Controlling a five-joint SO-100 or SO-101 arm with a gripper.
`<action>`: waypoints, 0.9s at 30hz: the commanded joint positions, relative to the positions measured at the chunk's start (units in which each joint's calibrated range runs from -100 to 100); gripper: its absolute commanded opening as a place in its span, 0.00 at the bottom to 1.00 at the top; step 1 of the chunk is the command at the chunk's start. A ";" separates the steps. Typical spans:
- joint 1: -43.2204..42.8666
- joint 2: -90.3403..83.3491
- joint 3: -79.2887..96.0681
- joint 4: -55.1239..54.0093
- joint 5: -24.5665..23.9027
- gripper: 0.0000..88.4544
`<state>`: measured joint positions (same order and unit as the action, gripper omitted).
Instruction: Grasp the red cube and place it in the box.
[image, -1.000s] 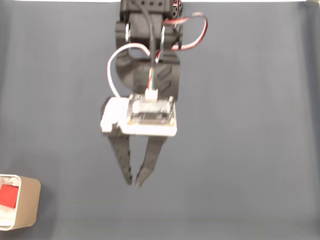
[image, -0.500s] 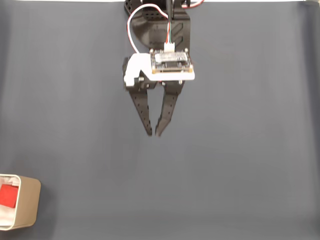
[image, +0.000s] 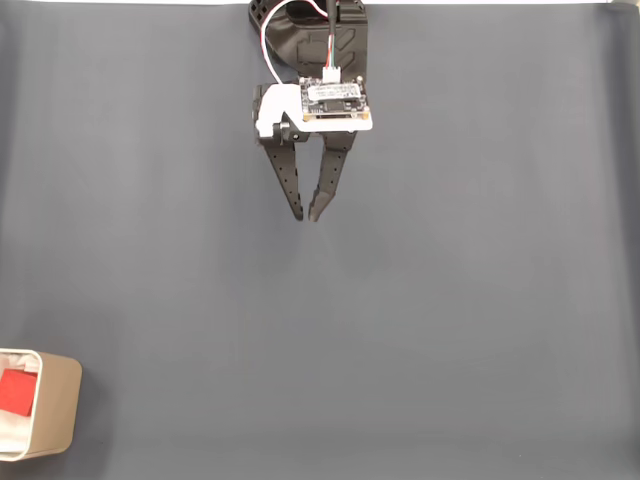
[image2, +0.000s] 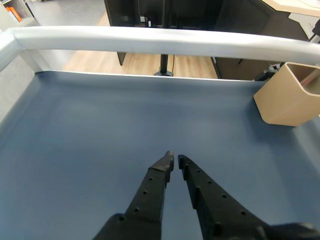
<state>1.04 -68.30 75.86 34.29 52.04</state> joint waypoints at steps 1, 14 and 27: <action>0.74 -5.27 3.34 -0.85 -0.83 0.00; 1.38 -21.91 19.21 5.63 -1.17 0.00; -0.61 -29.96 23.87 23.25 -1.86 0.00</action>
<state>1.93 -96.87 99.01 53.86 50.82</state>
